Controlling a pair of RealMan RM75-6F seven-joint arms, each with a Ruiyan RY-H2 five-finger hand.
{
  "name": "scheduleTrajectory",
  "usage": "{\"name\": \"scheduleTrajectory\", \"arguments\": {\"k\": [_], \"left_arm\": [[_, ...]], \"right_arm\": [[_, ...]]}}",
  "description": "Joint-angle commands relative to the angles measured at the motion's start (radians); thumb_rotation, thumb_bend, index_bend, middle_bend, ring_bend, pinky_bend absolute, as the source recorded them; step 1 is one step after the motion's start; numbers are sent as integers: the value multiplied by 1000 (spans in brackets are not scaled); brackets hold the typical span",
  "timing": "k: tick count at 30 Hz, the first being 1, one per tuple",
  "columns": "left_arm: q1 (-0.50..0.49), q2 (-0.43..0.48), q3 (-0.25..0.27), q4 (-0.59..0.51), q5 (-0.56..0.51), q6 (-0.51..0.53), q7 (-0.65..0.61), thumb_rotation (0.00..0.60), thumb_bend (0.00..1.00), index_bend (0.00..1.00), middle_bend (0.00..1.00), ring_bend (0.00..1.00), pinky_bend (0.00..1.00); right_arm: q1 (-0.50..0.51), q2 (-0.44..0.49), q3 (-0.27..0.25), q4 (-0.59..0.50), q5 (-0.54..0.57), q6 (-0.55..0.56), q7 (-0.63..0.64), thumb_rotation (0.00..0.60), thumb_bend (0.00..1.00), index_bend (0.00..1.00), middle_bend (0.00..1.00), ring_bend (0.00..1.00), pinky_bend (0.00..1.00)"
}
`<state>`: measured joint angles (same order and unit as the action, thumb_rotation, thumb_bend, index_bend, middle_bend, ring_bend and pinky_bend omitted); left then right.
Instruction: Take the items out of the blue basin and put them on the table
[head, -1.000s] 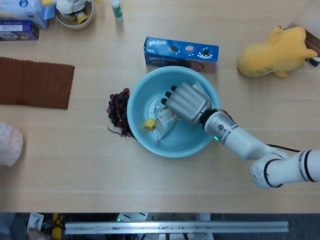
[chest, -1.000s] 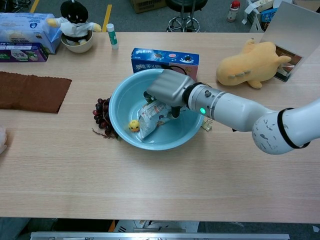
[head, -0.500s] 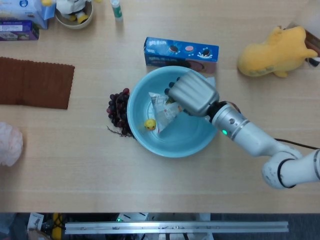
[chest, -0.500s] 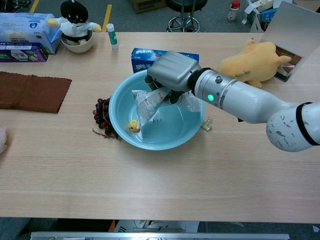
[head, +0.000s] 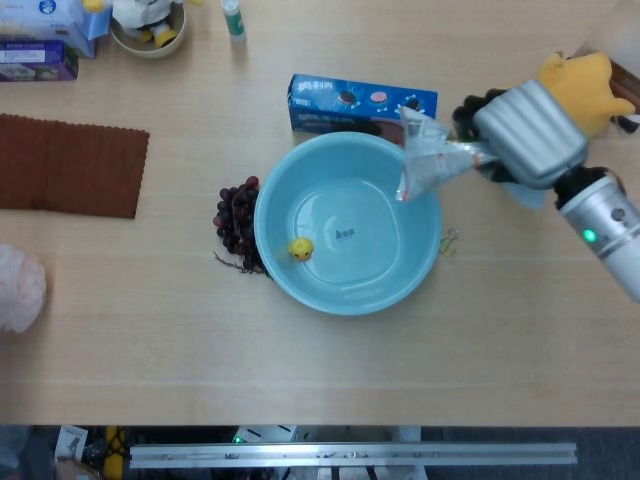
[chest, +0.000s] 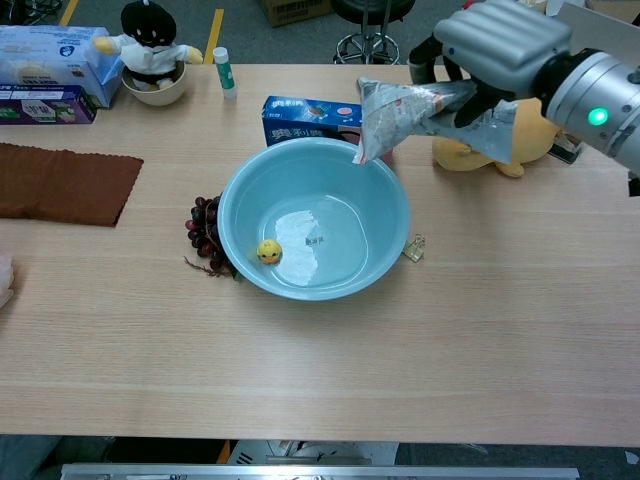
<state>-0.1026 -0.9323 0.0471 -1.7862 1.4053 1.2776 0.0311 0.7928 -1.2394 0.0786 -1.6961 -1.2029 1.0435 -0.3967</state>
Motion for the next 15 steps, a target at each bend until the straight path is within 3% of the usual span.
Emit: {"name": "scheduleTrajectory", "arguments": {"k": [1,11,15], "left_arm": [[-5,-1,-2,-5,3,-2,5,600,270,194,253,233,333],[-6,2,-4,-26,10,8,23,600,270,194,253,233,333],[-6,3,-3,-30,11,10,28,600,270,194,253,233,333]], "right_arm": [[-37,30,-26,23,-18,1,45,600,345,660,564,598,804],[-82,1,-69,151,-32,-71,102,600,329,631,517,534,761],[-80,-14,-79,178,-17,-121,89,600,326,451,407,398,630]]}}
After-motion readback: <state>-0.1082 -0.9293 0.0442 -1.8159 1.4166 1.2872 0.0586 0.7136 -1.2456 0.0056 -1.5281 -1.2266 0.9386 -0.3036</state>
